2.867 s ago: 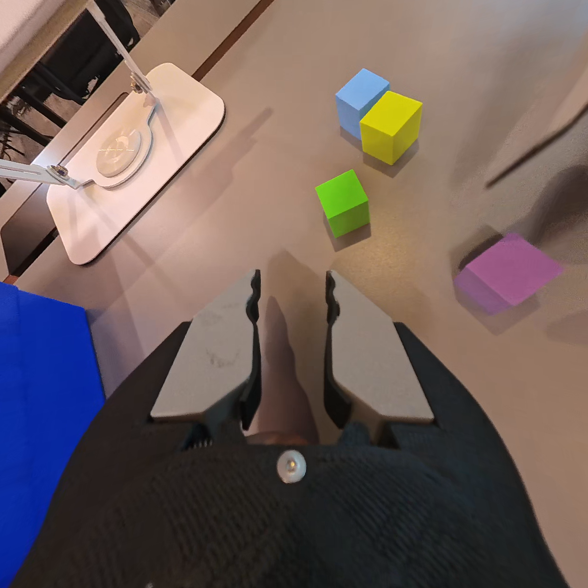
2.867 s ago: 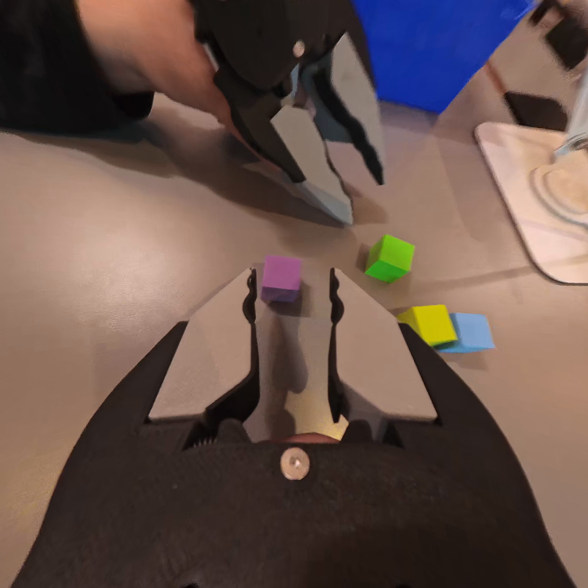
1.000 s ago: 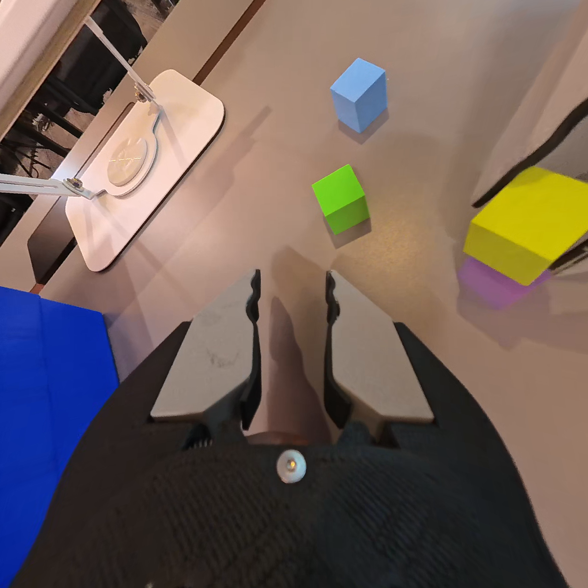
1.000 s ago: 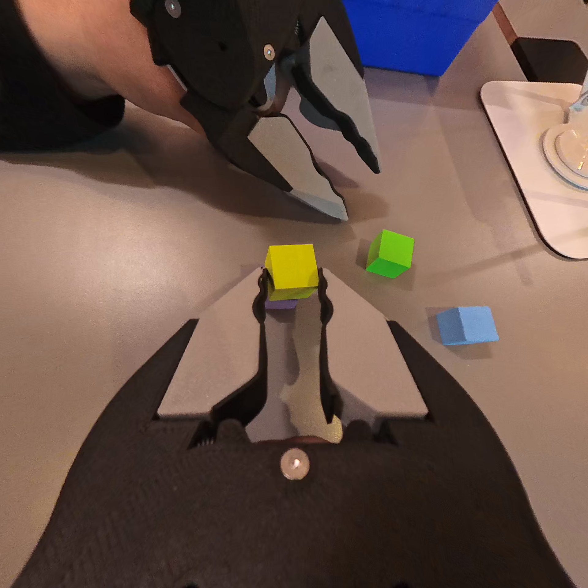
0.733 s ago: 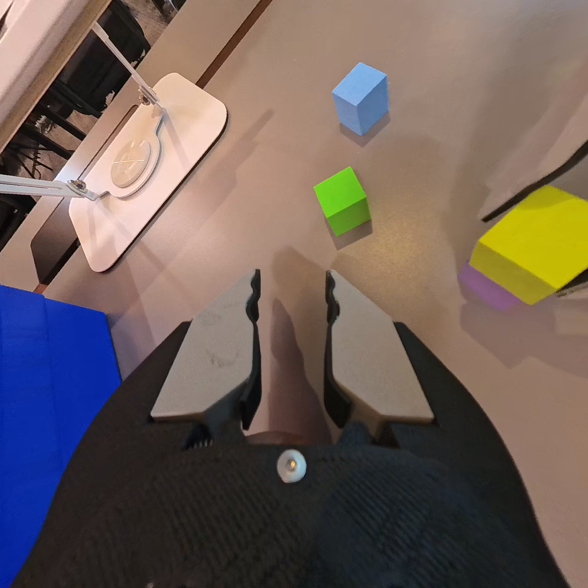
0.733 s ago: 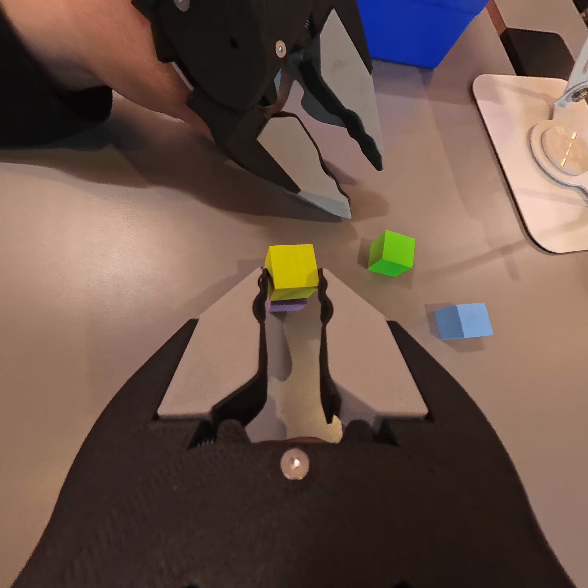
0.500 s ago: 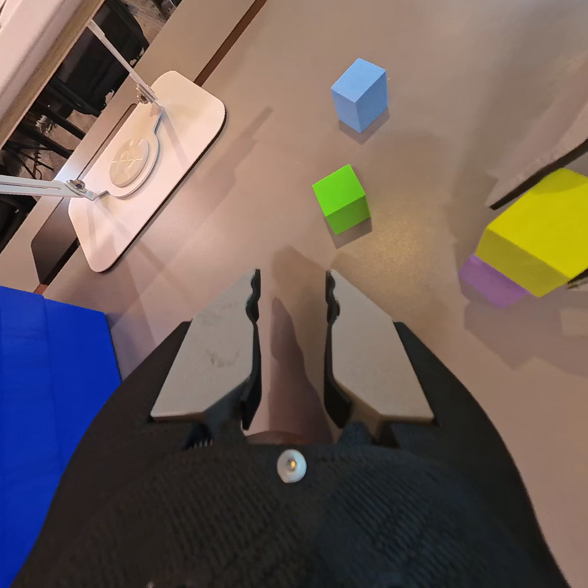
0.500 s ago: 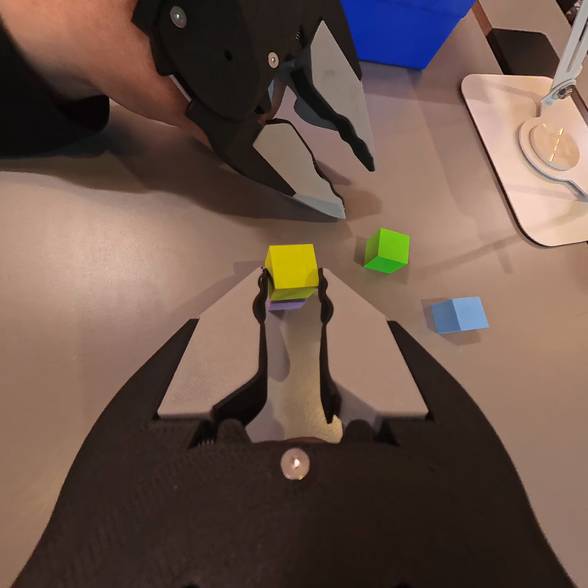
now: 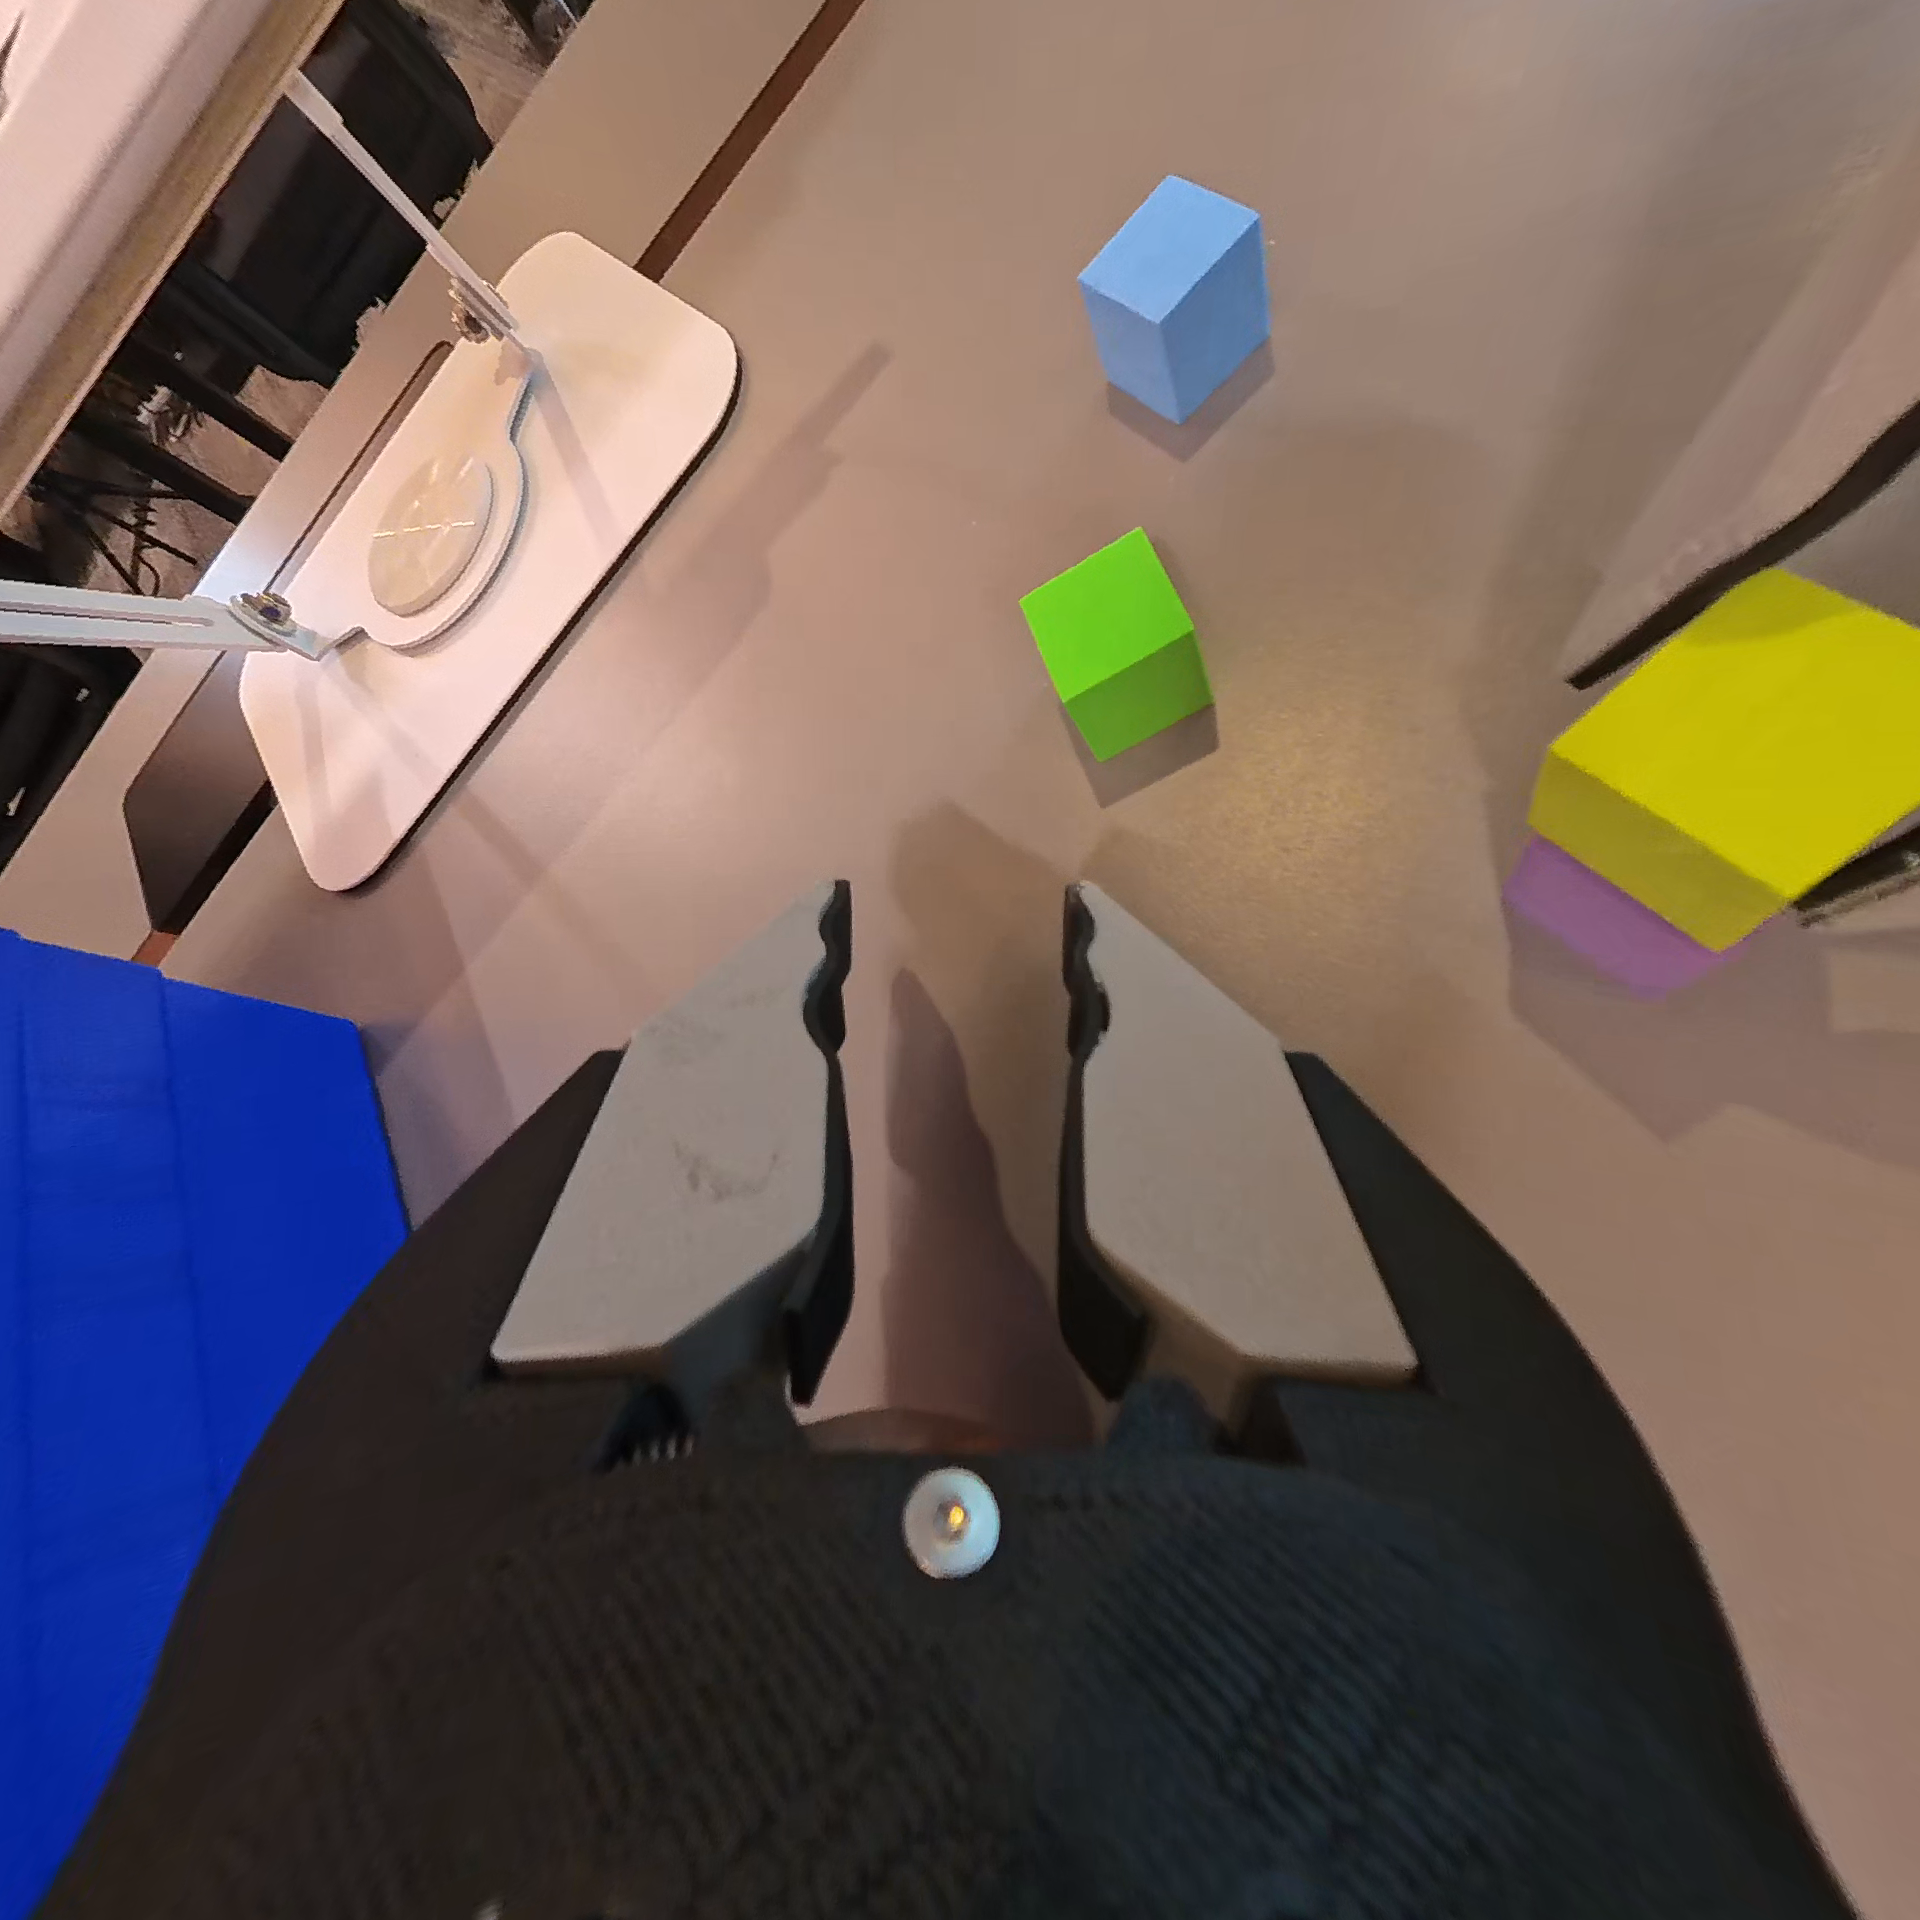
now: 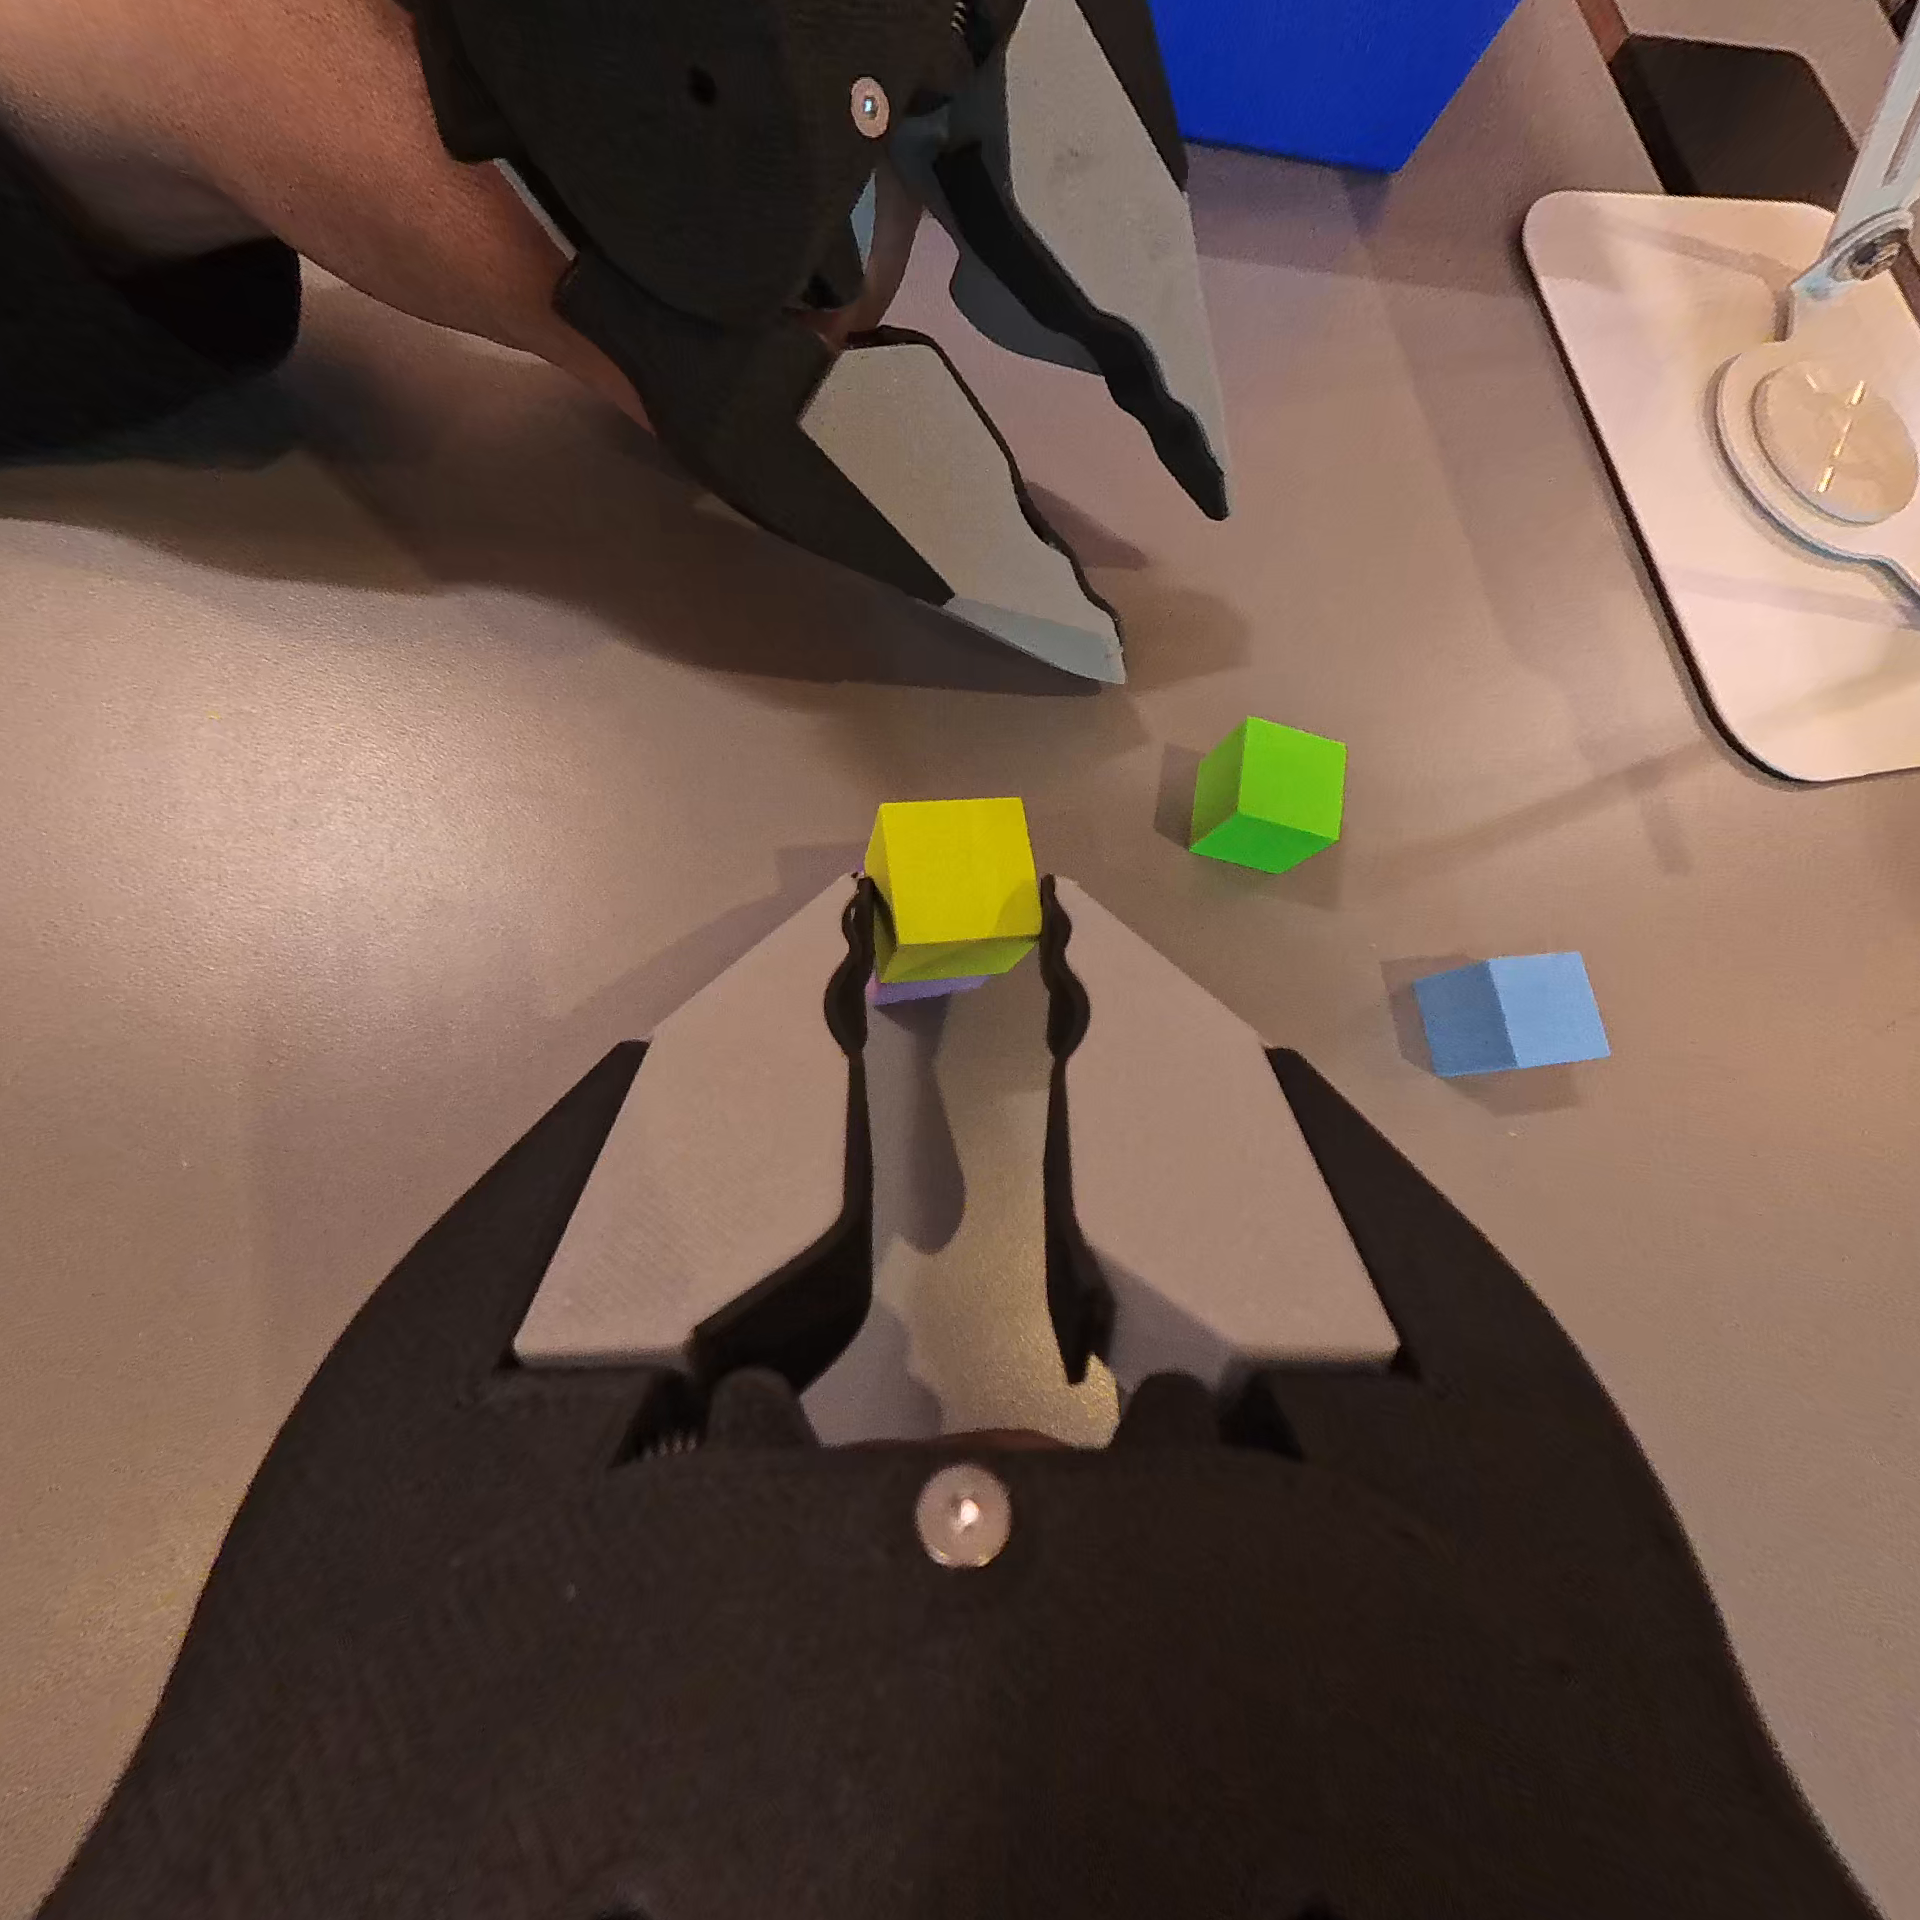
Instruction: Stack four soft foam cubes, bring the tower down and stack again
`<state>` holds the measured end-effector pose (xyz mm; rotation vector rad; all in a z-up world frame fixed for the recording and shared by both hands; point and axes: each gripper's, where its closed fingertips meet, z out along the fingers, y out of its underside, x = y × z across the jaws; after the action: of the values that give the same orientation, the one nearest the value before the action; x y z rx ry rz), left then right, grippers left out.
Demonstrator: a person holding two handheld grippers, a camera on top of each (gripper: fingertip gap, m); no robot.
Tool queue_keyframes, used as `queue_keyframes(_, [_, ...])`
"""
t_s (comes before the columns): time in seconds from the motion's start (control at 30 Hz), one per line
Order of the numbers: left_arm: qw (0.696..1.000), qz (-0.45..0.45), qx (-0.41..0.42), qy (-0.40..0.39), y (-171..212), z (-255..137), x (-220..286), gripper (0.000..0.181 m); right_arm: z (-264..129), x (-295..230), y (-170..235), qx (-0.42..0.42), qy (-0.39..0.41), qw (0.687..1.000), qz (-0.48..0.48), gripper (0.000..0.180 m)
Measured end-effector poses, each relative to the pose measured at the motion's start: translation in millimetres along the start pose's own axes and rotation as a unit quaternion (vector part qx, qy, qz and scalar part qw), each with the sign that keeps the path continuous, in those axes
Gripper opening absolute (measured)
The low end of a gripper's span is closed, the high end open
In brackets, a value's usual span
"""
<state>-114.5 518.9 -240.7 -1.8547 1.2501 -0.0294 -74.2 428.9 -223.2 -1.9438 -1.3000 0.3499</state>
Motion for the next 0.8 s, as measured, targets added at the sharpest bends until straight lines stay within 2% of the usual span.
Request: queue_keyframes(0.8, [1.0,0.011,-0.002,0.001,-0.1,0.9,3.2,0.039,-4.3,0.0,-0.5,0.038,-0.021,0.998,-0.046,0.029])
